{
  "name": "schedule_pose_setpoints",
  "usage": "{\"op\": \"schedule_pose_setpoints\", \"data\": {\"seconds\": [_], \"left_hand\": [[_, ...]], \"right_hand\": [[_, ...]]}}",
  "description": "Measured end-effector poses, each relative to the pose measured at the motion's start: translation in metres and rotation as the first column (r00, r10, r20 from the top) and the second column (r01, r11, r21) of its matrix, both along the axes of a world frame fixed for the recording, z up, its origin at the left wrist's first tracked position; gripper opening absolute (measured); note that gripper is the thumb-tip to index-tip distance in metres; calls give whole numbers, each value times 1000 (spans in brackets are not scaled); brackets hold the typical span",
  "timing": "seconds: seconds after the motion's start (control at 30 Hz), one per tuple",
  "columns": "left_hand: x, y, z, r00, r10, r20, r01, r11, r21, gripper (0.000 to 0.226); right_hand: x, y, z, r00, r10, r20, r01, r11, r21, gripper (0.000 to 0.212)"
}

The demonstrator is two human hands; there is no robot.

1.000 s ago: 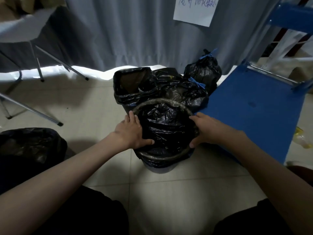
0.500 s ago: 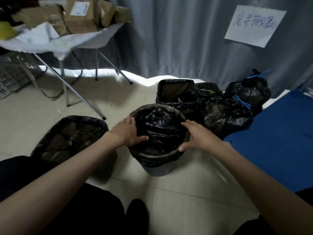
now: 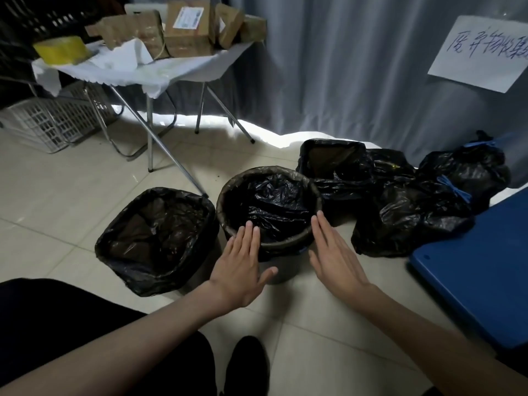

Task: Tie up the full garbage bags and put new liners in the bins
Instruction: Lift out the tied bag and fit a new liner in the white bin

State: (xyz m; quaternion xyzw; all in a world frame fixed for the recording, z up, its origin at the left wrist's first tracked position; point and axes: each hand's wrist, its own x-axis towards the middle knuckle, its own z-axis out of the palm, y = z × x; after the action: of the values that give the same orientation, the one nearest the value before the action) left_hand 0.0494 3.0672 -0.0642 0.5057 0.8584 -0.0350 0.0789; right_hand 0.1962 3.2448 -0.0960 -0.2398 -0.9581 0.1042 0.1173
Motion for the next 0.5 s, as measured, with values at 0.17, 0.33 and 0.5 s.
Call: {"op": "schedule_pose_setpoints", "data": {"seconds": [0.17, 0.33, 0.5], "left_hand": [[-7, -1, -24, 996, 4, -92, 9, 989, 148, 97], [-31, 15, -31, 986, 79, -145, -52, 982, 184, 92], [-62, 36, -25, 978, 153, -140, -136, 983, 123, 97]], "right_hand": [[-11, 12, -5, 998, 24, 62, -27, 998, 52, 86], [-39, 32, -2, 985, 0, 171, -16, 996, 92, 94], [-83, 44, 13, 958, -12, 285, -9, 997, 73, 91]]}}
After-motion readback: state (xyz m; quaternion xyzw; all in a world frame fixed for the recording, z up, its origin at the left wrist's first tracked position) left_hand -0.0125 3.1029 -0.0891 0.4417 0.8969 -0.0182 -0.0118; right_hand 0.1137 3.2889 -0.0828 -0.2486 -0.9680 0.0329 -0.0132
